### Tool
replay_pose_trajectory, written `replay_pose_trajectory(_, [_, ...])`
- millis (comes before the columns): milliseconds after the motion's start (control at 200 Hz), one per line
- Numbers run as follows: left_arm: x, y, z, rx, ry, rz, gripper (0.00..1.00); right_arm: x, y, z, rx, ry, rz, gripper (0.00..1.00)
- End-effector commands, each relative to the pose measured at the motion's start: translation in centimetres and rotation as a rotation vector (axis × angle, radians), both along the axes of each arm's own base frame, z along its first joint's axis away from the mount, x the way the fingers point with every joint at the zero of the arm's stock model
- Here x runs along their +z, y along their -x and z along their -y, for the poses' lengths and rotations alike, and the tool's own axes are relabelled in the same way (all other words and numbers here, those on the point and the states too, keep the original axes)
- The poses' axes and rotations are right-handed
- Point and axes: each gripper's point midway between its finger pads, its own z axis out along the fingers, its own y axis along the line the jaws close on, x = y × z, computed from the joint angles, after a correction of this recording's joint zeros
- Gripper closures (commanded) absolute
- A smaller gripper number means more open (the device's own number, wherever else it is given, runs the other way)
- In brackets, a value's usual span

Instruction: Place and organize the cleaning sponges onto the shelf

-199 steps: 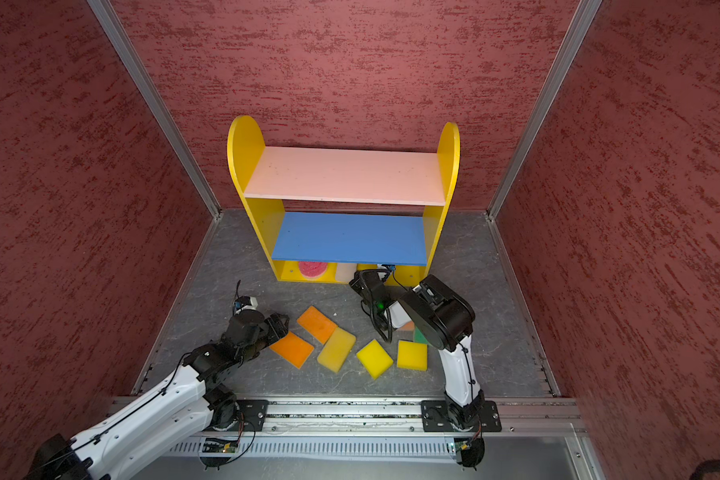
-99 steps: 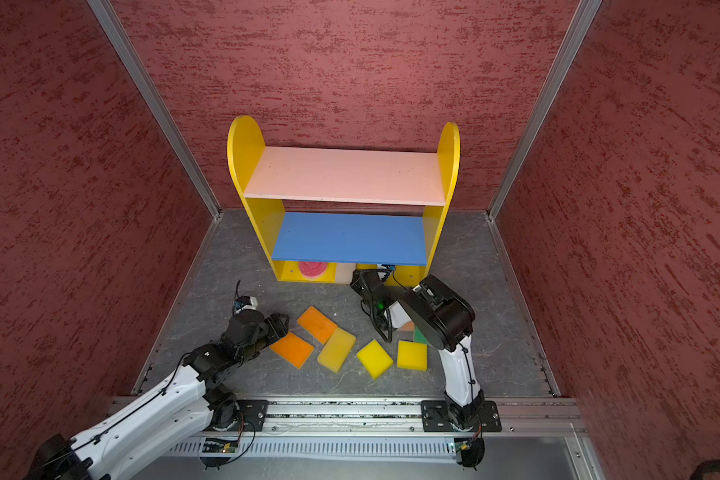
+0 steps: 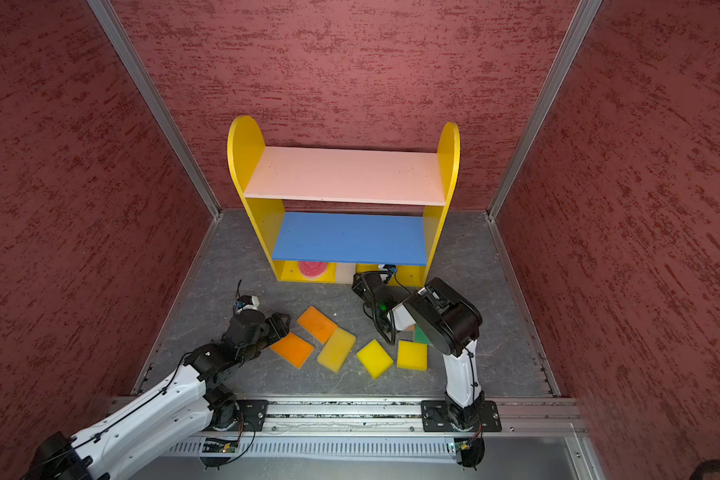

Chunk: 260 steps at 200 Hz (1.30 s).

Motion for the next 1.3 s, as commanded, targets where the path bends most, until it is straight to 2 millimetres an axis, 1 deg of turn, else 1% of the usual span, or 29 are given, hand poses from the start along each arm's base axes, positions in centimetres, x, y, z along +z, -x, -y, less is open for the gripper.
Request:
replay_pose_trajectory(0, [0.9, -0.3, 0.3, -0.007, 0.006, 0.031, 0.22, 6.8, -0.7, -0.5, -0.008, -0.058, 0.183, 0.74])
replay_pose_trajectory(50, [0.9, -0.3, 0.3, -0.006, 0.007, 0.034, 0.21, 6.9, -0.5, -0.7, 0.001, -0.059, 0.180, 0.78])
replay_pose_trajectory(180, [0.9, -0.2, 0.2, -0.001, 0.007, 0.034, 0.21, 6.9, 0.3, -1.5, 0.027, -0.069, 0.171, 0.95])
replay_pose_trajectory(255, [0.9, -0.2, 0.2, -0.002, 0.005, 0.032, 0.21, 6.7, 0.3, -2.3, 0.049, -0.074, 0.166, 1.00])
replay_pose_trajectory(421, [0.7, -0.1, 0.1, 0.003, 0.005, 0.027, 0.21, 6.3, -0.2, -4.3, 0.088, -0.095, 0.156, 1.00])
replay_pose_trajectory(626, [0.9, -0.2, 0.1, 0.004, -0.002, 0.031, 0.21, 5.9, -0.6, -4.6, 0.079, -0.116, 0.148, 1.00])
replay_pose_trajectory(711, [0.9, -0.3, 0.1, 0.003, -0.004, 0.031, 0.21, 5.7, -0.4, -4.7, 0.080, -0.125, 0.142, 1.00])
replay_pose_trajectory(902, [0.7, -0.5, 0.3, 0.000, -0.006, 0.024, 0.21, 5.0, 0.1, -5.7, 0.095, -0.129, 0.130, 1.00])
replay_pose_trajectory(1027, [0.6, -0.4, 0.3, -0.003, -0.007, 0.023, 0.21, 4.5, -0.3, -5.8, 0.082, -0.132, 0.123, 1.00])
replay_pose_trajectory(1297, [0.5, -0.2, 0.0, 0.003, -0.010, 0.022, 0.21, 3.2, -0.6, -5.2, 0.037, -0.125, 0.104, 1.00])
